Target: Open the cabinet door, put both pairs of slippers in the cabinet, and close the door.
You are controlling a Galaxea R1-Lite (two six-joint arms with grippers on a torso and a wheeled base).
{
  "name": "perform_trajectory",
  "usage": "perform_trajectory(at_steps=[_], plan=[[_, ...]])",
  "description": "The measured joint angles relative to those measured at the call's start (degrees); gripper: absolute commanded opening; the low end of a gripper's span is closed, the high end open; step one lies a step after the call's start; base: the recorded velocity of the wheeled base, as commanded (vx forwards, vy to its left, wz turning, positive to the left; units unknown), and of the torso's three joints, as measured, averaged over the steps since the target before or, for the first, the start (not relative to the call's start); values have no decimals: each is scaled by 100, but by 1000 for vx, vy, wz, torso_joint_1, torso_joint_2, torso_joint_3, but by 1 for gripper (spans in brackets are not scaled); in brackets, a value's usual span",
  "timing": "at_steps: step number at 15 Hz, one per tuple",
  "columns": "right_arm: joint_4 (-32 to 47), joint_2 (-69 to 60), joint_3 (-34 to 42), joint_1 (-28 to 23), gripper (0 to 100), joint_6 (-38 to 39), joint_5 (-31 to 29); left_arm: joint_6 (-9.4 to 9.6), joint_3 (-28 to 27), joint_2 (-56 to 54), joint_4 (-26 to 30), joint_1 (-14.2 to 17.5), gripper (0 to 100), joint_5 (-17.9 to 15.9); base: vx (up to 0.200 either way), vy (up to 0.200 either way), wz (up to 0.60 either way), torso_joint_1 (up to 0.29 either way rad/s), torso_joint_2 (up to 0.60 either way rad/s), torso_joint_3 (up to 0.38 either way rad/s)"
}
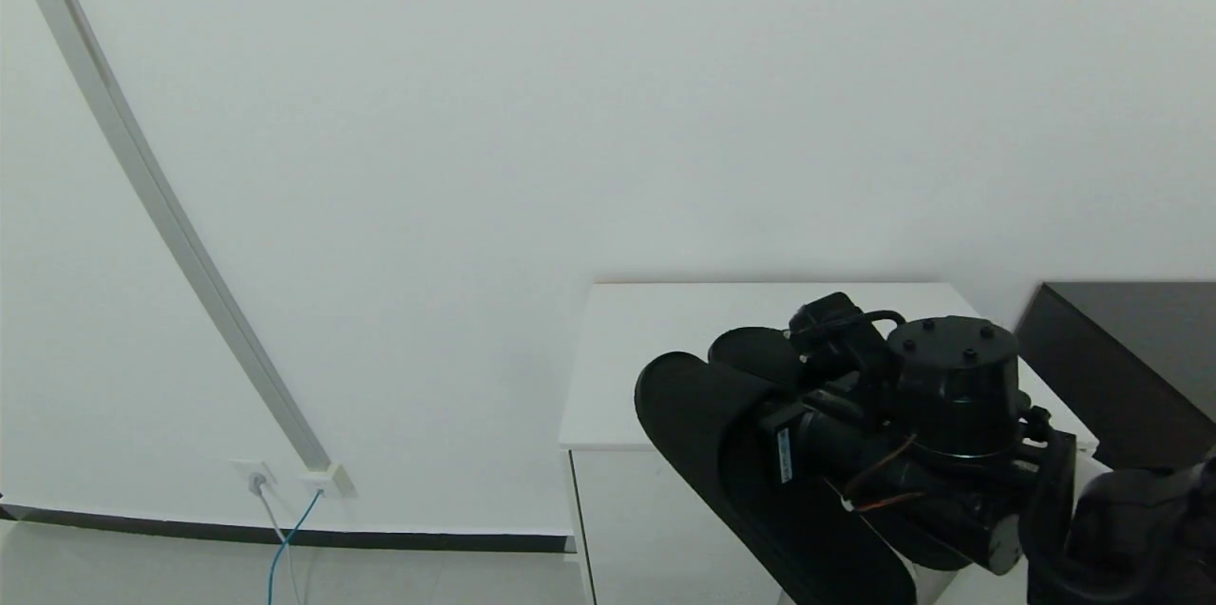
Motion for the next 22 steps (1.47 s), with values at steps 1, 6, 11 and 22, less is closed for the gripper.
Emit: perform_trajectory(at_steps=[1, 6, 11, 22], plan=[[0, -105, 57, 20, 0, -16, 35, 2, 2, 0, 0, 0, 0, 0, 0, 0, 0, 0, 0, 0], [0, -302, 148, 72, 0, -33, 154, 2, 5, 0, 0, 0, 0, 0, 0, 0, 0, 0, 0, 0], [0, -380, 201, 122, 0, -112, 145, -7, 5, 0, 0, 0, 0, -1, -120, 0, 0, 4, 1, 2], [16, -389, 327, 174, 0, -115, 104, -2, 0, 0, 0, -6, 0, -1, -127, 0, 0, -1, -1, 1]])
